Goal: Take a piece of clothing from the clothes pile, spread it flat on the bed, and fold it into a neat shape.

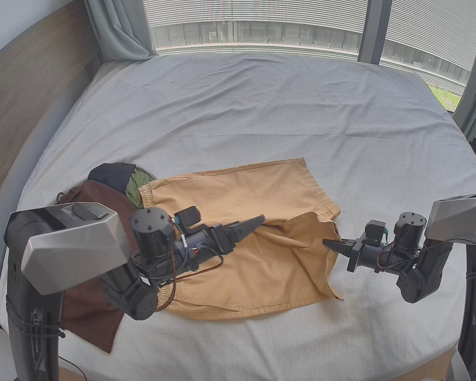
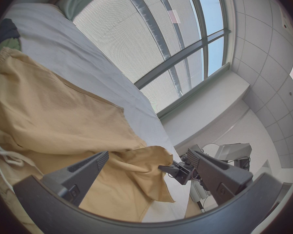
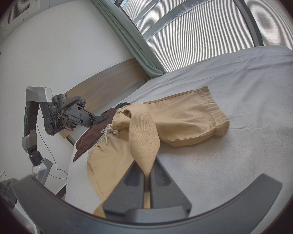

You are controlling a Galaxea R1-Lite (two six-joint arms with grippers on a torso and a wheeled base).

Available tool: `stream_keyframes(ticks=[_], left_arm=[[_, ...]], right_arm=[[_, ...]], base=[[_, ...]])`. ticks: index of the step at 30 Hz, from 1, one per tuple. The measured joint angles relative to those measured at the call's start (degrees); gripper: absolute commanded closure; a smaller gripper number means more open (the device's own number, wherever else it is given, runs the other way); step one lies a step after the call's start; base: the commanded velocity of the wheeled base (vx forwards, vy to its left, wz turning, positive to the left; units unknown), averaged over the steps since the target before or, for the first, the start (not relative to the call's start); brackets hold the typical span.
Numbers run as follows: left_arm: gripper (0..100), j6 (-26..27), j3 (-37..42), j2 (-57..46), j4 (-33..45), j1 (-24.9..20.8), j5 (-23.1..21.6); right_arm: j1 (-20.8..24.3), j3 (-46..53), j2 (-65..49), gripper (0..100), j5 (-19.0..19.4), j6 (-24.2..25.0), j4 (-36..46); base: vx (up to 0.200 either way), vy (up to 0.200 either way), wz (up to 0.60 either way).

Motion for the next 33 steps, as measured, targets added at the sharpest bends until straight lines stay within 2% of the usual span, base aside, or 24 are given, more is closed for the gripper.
stream_keyframes(ticks=[5,12,18,21,26,33], left_arm=[[0,0.7,2.5,-1.0,-0.4,2.1,-0.7],[0,1.9,8.1,-3.7,-0.4,6.6,-7.2],[0,6.4,12.3,-5.5,-0.4,11.5,-10.6],[0,9.6,14.1,-5.9,-0.4,13.5,-11.6],[0,11.6,15.6,-6.2,-0.4,17.2,-12.2],[0,14.2,16.3,-6.1,-0.4,19.1,-12.3]], right_arm=[[-1.2,-0.8,0.5,100,0.0,0.0,0.0],[-2.9,-2.4,1.7,100,0.1,0.2,0.1],[-3.6,-3.1,2.1,100,0.1,0.3,0.1],[-4.0,-3.5,2.4,100,0.1,0.4,0.1],[-4.9,-5.1,3.5,100,0.0,0.5,0.1],[-6.4,-6.5,4.7,100,0.0,0.5,0.1]], base=[[0.000,0.000,0.00],[0.000,0.000,0.00],[0.000,0.000,0.00],[0.000,0.000,0.00],[0.000,0.000,0.00],[0.000,0.000,0.00]])
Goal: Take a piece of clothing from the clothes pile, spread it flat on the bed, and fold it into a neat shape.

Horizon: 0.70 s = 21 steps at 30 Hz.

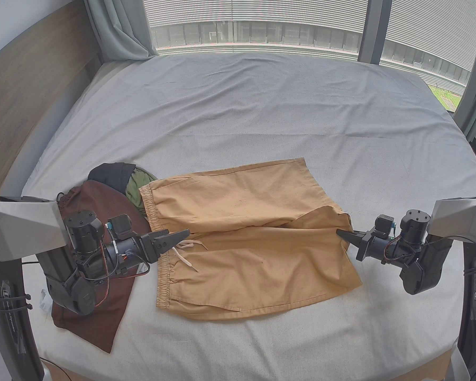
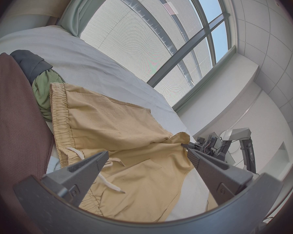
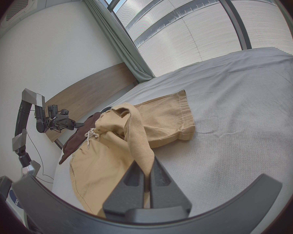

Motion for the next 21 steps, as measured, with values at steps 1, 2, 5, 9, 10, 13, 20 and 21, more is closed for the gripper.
stream_keyframes(ticks=[1,2,5,9,10,13,20,21], left_arm=[[0,0.4,0.0,0.1,0.0,0.0,-0.1],[0,1.0,0.0,0.4,0.0,0.1,-0.1],[0,1.9,-0.1,1.1,0.0,0.4,-0.1],[0,2.0,0.1,1.8,0.0,0.4,0.0],[0,2.0,0.1,2.0,0.0,0.4,0.0],[0,2.1,0.2,2.3,0.0,0.5,0.0],[0,2.0,0.6,2.3,0.0,0.7,-0.1],[0,2.0,0.7,2.3,0.0,0.7,-0.2]], right_arm=[[-0.2,-0.1,0.1,100,0.0,0.0,0.0],[-0.3,-0.2,0.2,100,0.0,0.0,0.0],[-0.4,-0.5,0.6,100,-0.2,0.0,0.0],[-0.4,-1.0,1.0,100,-0.2,0.0,0.0],[-0.4,-1.1,1.1,0,-0.2,0.0,0.0],[-0.4,-1.7,1.4,0,-0.4,0.0,0.0],[-1.8,-3.0,0.5,0,-1.1,0.0,-0.1],[-2.0,-2.9,0.2,0,-1.1,0.0,-0.1]], base=[[0.000,0.000,0.00],[0.000,0.000,0.00],[0.000,0.000,0.00],[0.000,0.000,0.00],[0.000,0.000,0.00],[0.000,0.000,0.00],[0.000,0.000,0.00],[0.000,0.000,0.00]])
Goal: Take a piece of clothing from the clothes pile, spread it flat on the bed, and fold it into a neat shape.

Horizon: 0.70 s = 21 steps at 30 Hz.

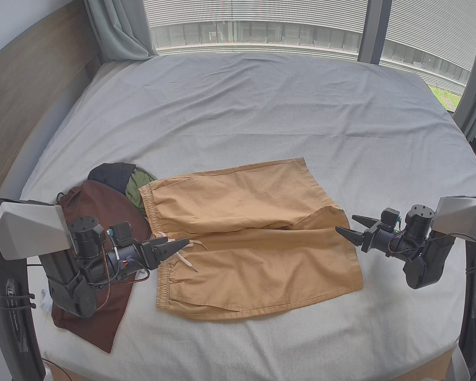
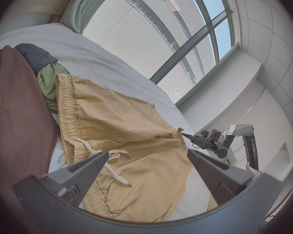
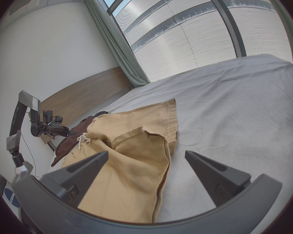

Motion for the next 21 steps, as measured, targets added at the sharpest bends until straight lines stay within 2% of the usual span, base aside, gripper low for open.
stream_keyframes(ticks=[7,14,21], left_arm=[[0,-0.2,1.0,-0.7,0.0,0.0,0.0],[0,-0.4,2.6,-2.3,0.0,0.8,-0.3],[0,-0.6,6.2,-5.2,0.0,1.8,-3.9]], right_arm=[[-0.5,5.0,-6.0,0,0.2,0.0,0.1],[1.5,14.0,-13.3,0,0.2,0.0,0.1],[3.0,21.4,-18.1,0,0.4,-0.2,0.0]], base=[[0.000,0.000,0.00],[0.000,0.000,0.00],[0.000,0.000,0.00]])
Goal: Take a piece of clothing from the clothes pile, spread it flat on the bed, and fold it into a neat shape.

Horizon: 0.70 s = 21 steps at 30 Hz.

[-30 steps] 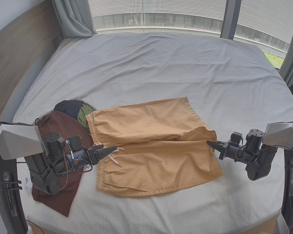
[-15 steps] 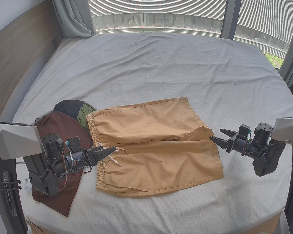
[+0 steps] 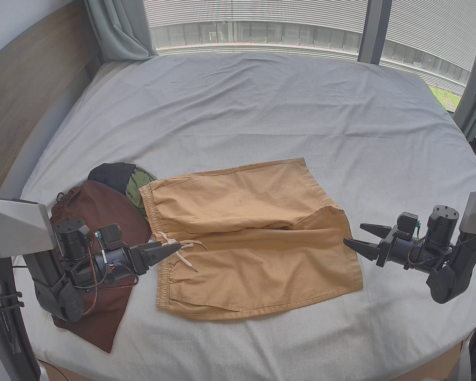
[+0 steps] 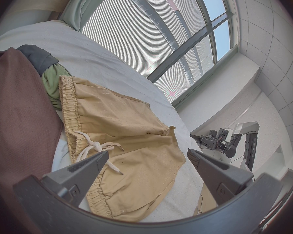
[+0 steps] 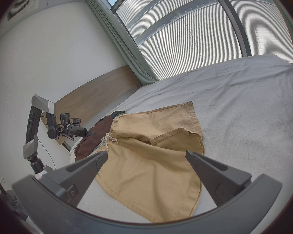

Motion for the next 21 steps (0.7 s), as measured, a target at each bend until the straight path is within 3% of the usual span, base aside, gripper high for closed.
stream_keyframes(ticks=[21], left_arm=[[0,0.5,7.0,-1.0,0.1,2.0,-0.9]], right_arm=[[0.6,1.5,-2.1,0,0.1,0.0,0.0]], base=[[0.000,0.000,0.00]])
